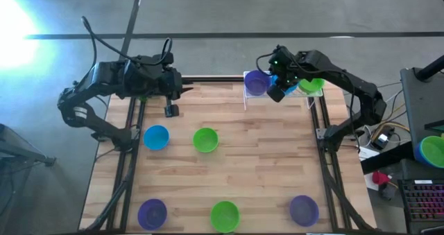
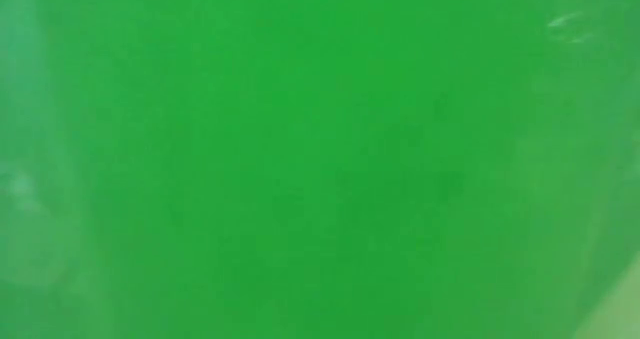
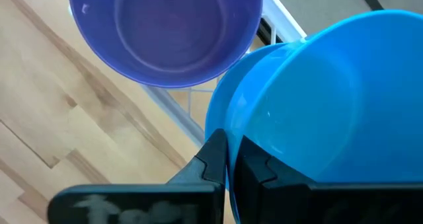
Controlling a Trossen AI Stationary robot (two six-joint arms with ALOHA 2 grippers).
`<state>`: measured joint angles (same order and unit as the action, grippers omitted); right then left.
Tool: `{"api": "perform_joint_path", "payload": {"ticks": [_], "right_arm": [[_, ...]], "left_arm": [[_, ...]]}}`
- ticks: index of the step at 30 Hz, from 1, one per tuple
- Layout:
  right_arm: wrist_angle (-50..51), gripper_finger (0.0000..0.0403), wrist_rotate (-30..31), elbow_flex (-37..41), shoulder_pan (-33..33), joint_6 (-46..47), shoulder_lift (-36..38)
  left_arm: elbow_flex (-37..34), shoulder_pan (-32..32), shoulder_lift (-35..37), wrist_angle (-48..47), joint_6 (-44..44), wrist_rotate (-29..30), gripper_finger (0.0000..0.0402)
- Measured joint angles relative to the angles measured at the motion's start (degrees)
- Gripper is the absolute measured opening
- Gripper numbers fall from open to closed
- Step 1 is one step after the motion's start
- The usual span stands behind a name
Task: Pick & Place Mini bowls
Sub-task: Stack the right blue bowl on top of the blue bowl on the shelf
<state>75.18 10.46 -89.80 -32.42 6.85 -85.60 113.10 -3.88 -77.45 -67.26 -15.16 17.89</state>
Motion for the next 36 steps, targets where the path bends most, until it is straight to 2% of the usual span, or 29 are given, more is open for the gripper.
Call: {"api": "perform_joint_path", "payload": {"ticks": [7,19,26,31,36], "right_arm": [[0.03,0.0014,-0.04,0.0,0.0,0.22,0.0],[0.94,0.0098,0.22,0.02,0.02,-0.23,0.0],[0.92,0.0122,0.53,0.02,0.02,-0.59,0.1],[0.92,0.0102,0.65,0.02,0.02,-0.85,0.11],[0.88,0.0029,0.65,0.02,0.02,-0.6,0.11]], "left_arm": [[0.0,0.02,0.0,0.0,0.0,0.0,0.0062],[0.0,0.02,0.01,-0.01,0.0,0.0,0.0062],[0.0,0.02,0.0,-0.02,0.0,0.0,0.0062],[0.0,0.0,0.0,-0.01,-0.02,0.0,0.0062],[0.0,0.02,0.0,-0.02,-0.02,0.0,0.0062]]}}
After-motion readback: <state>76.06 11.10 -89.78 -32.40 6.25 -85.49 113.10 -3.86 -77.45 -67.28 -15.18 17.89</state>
